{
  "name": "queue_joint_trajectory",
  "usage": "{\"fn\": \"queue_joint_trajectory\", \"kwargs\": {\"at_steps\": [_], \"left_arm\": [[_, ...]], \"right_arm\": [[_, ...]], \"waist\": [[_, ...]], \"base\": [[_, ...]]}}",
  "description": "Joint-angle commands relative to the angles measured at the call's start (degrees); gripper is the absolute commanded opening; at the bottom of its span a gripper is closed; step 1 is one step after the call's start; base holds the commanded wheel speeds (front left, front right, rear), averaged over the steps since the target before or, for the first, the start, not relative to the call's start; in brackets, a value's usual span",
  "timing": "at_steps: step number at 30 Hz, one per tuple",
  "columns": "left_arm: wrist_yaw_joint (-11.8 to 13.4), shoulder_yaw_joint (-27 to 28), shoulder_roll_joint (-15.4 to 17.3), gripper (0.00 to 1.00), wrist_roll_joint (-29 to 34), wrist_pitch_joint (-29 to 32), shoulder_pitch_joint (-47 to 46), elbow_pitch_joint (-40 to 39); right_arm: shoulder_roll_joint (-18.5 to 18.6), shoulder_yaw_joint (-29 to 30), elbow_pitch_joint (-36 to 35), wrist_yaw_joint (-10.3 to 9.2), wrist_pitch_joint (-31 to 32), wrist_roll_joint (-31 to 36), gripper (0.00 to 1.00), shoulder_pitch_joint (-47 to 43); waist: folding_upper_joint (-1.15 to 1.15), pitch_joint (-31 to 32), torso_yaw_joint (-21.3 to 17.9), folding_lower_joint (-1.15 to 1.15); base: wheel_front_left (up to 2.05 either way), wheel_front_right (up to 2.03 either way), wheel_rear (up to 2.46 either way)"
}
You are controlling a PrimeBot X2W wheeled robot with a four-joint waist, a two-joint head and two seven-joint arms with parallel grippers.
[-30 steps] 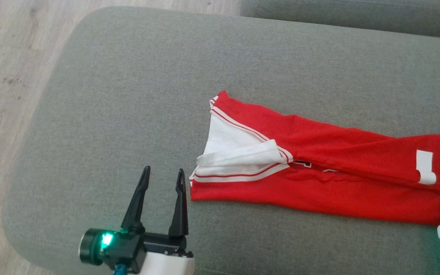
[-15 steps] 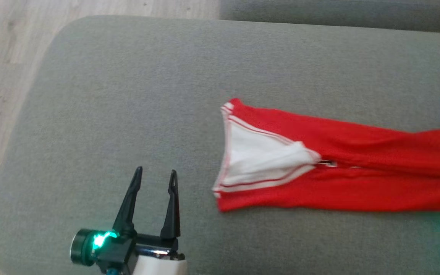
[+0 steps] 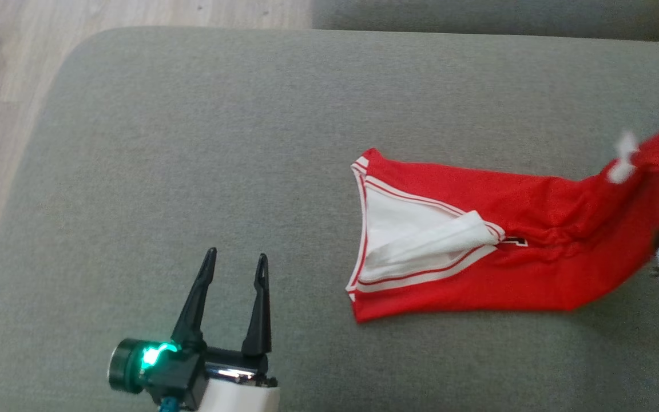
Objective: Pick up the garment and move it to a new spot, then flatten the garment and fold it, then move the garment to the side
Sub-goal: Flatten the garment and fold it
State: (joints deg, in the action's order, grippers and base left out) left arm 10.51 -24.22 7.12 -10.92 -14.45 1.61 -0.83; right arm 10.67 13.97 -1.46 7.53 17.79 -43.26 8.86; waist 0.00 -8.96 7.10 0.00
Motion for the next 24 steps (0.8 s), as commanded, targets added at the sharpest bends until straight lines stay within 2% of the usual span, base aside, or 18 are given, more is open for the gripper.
{"fn": "queue_joint_trajectory", "kwargs": {"at_steps": [1, 5, 6, 10, 16, 17, 18, 19, 24], "left_arm": [[-0.31, 1.86, -0.58, 1.00, 0.54, -0.54, -1.20, -1.43], [-1.47, 2.02, -1.42, 1.00, 1.13, -0.54, -1.85, -0.56], [-1.68, 2.05, -1.58, 1.00, 1.20, -0.54, -1.96, -0.40], [-2.34, 2.43, -2.06, 1.00, 1.48, -0.54, -2.16, 0.06], [-3.02, 3.11, -2.76, 1.00, 1.85, -0.54, -2.48, 0.12], [-3.02, 3.11, -2.76, 1.00, 1.85, -0.54, -2.48, 0.12], [-3.09, 3.25, -2.86, 1.00, 1.90, -0.54, -2.49, 0.13], [-3.12, 3.41, -2.95, 1.00, 1.96, -0.54, -2.49, 0.14], [-3.34, 4.47, -3.31, 1.00, 2.19, -0.54, -2.80, 0.24]], "right_arm": [[-0.54, -1.93, -4.08, -0.04, 1.00, 0.66, 0.00, 1.40], [-6.19, -8.22, -9.12, -0.04, 4.48, 2.70, 0.00, 1.30], [-6.65, -9.78, -9.34, -0.04, 4.96, 2.85, 0.00, 1.30], [-7.55, -16.15, -7.62, -0.04, 6.09, 3.03, 0.00, 0.90], [-7.77, -24.63, -0.91, -0.04, 5.39, 1.80, 0.02, 0.69], [-7.77, -24.63, -0.91, -0.04, 5.39, 1.80, 0.02, 0.69], [-7.77, -26.07, 0.23, -0.04, 5.15, 1.45, 0.32, 0.73], [-7.77, -27.20, 1.35, -0.04, 4.75, 1.29, 1.00, 0.79], [-7.78, -30.51, 3.39, -0.04, 0.83, -0.46, 1.00, 2.50]], "waist": [[0.00, -0.10, 0.89, 0.00], [0.00, -0.48, 3.99, 0.00], [0.00, -0.58, 4.64, 0.00], [0.00, -1.27, 6.76, 0.00], [0.00, -2.50, 8.86, 0.00], [0.00, -2.50, 8.86, 0.00], [0.00, -2.65, 8.93, 0.00], [0.00, -2.76, 8.88, 0.00], [0.00, -2.68, 7.44, 0.00]], "base": [[0.00, 0.00, 0.00], [0.00, 0.00, 0.00], [0.00, 0.00, 0.00], [0.00, 0.00, 0.00], [0.00, 0.00, 0.00], [0.00, 0.00, 0.00], [0.00, 0.00, 0.00], [0.00, 0.00, 0.00], [0.00, 0.00, 0.00]]}}
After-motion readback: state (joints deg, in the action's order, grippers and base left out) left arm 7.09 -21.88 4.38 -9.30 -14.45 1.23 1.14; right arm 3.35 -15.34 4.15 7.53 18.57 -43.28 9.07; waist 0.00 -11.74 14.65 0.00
